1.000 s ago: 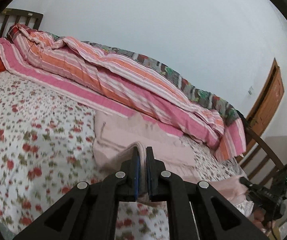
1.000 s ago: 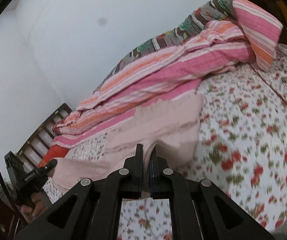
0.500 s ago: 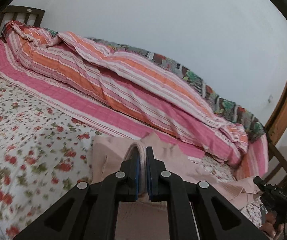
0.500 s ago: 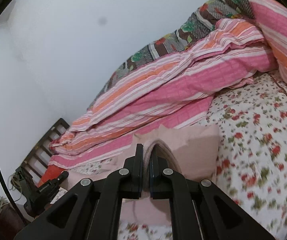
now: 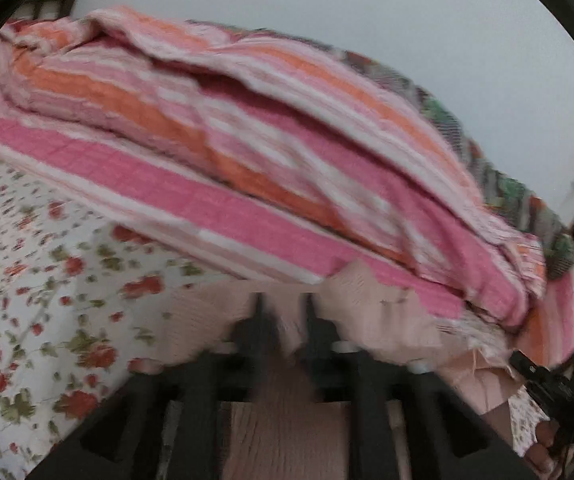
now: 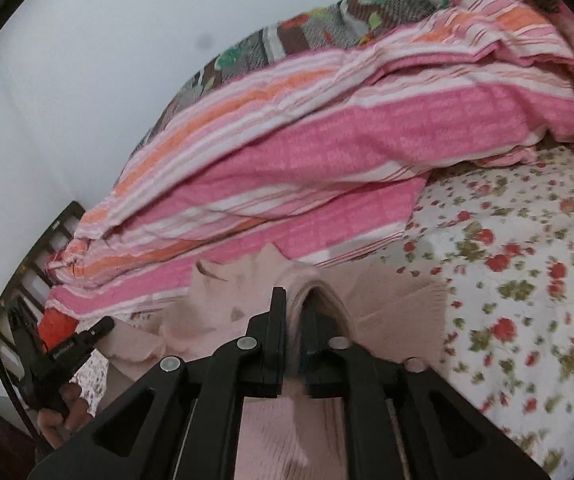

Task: Fold small clothes
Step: 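Lift the hem with both grippers and fold it toward the collar, then open both grippers to release the folded hem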

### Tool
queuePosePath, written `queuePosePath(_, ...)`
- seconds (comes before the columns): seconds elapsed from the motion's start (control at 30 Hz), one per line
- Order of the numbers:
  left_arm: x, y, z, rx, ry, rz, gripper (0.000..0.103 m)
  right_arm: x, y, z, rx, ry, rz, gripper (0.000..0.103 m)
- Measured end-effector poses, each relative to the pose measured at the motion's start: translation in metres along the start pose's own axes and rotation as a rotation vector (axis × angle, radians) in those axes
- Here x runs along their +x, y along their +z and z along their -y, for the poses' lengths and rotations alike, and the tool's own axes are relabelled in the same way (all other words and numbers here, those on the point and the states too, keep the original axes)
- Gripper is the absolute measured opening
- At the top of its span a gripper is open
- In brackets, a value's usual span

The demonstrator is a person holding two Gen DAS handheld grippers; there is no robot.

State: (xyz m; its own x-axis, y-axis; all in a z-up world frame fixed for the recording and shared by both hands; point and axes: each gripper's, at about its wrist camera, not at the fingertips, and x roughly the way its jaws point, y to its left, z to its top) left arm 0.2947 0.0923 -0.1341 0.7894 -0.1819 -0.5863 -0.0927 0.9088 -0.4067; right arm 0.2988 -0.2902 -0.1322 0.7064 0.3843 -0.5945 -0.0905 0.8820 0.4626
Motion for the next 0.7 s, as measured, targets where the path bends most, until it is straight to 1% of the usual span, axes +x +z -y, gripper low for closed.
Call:
queuePosePath(0.03,-0.001,0.0,-0.004,-0.003,-0.008,0.003,0.042,0.001,-0.003,0.0,-0.015,0.018,-0.011,0.028)
queuePosePath(0.07,-0.001,0.0,-0.006,-0.005,-0.024,0.0,0.045,0.001,-0.006,-0.001,-0.044,0.023,-0.014,0.029)
queuePosePath(0.1,-0.002,-0.001,-0.008,-0.009,-0.038,-0.009,0.046,0.0,-0.009,-0.003,-0.074,0.012,-0.013,0.032)
queuePosePath(0.13,-0.003,-0.002,-0.01,-0.011,-0.046,-0.013,0.047,-0.003,-0.013,-0.006,-0.115,-0.014,-0.006,0.033)
queuePosePath(0.2,-0.005,-0.004,-0.014,-0.025,-0.06,-0.006,0.049,-0.005,-0.016,-0.009,-0.149,-0.048,0.001,0.033)
queuePosePath(0.23,-0.004,-0.006,-0.014,-0.028,-0.067,-0.01,0.054,-0.006,-0.017,-0.009,-0.158,-0.06,-0.003,0.033)
queuePosePath(0.33,0.002,-0.012,-0.008,0.001,-0.066,-0.039,0.055,-0.006,-0.021,-0.007,-0.156,-0.095,-0.023,0.033)
queuePosePath(0.47,0.0,-0.02,0.0,0.077,-0.009,-0.038,0.055,-0.009,-0.028,-0.012,-0.191,-0.152,-0.035,0.033)
queuePosePath(0.7,-0.012,-0.025,0.009,0.117,0.003,-0.04,0.055,-0.028,-0.041,-0.027,-0.233,-0.16,-0.023,0.033)
